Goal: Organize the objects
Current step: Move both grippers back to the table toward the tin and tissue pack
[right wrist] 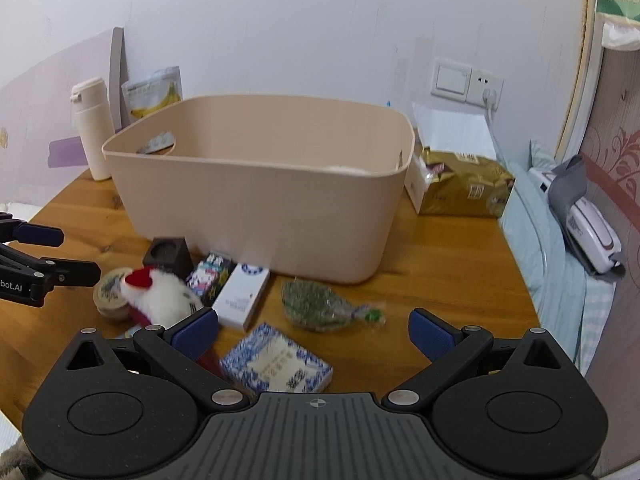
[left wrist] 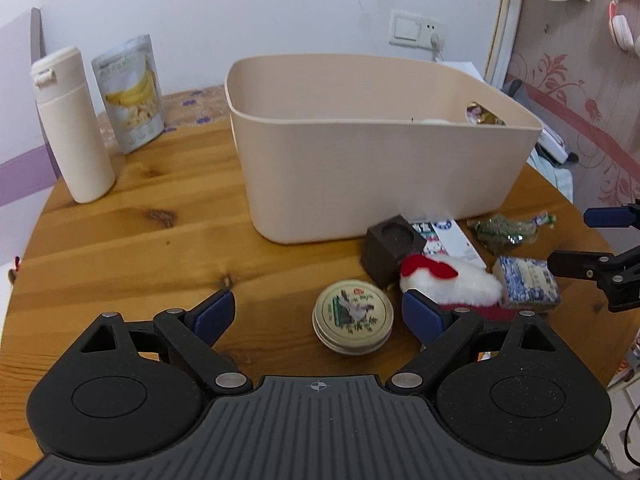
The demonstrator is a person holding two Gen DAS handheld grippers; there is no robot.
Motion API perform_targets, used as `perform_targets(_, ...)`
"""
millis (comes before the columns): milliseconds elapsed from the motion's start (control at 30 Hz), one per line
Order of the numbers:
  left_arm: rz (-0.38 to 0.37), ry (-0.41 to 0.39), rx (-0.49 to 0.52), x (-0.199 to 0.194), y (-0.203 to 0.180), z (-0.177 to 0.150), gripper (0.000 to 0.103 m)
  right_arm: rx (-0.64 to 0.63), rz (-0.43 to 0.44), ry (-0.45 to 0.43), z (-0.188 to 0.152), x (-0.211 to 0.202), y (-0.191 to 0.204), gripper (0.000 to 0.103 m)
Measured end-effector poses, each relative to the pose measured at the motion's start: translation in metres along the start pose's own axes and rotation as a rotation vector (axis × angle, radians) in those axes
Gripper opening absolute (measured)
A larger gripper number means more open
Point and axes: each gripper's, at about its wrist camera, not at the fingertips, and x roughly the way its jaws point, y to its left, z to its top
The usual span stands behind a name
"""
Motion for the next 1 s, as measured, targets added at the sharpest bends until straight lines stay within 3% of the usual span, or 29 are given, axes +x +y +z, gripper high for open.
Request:
perform_targets(667,-0.034,0.075,0.066,0.032,-0.006,-0.012,0.092,-0.025,0.014,0.099,-0.026,0.03,0.004,0.103)
perform_targets(1000,-0.034,0.076,0.072,0.045,-0.006,-0.01,0.092,-0.062,0.017,0.129,-0.028,0.045,0.008,0.1)
